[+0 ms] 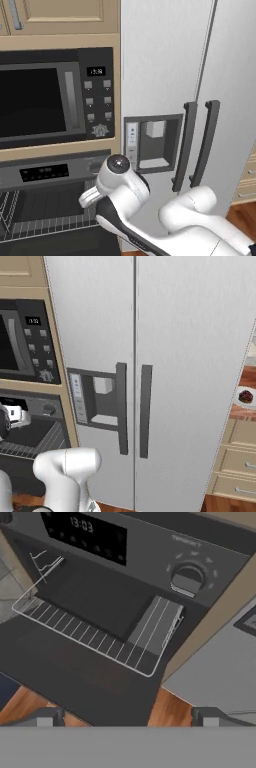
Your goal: Take the baked cake out of the oven and place it on the plate for cooling. Then close the oven door.
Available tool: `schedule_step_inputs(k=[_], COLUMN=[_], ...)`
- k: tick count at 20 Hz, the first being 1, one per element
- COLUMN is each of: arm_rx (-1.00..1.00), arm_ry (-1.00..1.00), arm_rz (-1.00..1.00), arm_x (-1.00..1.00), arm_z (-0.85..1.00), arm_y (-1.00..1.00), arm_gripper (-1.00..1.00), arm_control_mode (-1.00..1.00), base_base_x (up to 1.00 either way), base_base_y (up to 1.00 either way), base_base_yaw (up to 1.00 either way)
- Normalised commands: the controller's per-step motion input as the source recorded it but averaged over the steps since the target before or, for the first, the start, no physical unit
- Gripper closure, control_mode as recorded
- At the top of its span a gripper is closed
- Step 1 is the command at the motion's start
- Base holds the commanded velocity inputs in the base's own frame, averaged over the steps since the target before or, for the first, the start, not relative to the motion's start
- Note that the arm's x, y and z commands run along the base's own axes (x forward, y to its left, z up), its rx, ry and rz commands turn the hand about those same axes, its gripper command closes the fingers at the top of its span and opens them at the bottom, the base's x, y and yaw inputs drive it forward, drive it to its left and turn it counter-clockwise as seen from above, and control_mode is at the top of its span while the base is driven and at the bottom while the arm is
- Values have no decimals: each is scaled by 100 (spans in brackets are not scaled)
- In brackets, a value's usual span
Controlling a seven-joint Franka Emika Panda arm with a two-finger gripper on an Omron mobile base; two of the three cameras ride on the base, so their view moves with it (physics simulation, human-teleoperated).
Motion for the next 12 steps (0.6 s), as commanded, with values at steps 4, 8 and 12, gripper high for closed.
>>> schedule_step_inputs(k=[4,8,12], arm_rx=[1,0,0], arm_ry=[7,32,29], arm_rz=[-25,-22,-5], arm_x=[12,36,14], arm_z=[-26,-38,-37], arm_y=[38,46,34], arm_gripper=[-100,-100,-100], arm_control_mode=[-100,-100,-100], base_base_x=[0,0,0], base_base_y=[0,0,0], base_base_yaw=[0,0,0])
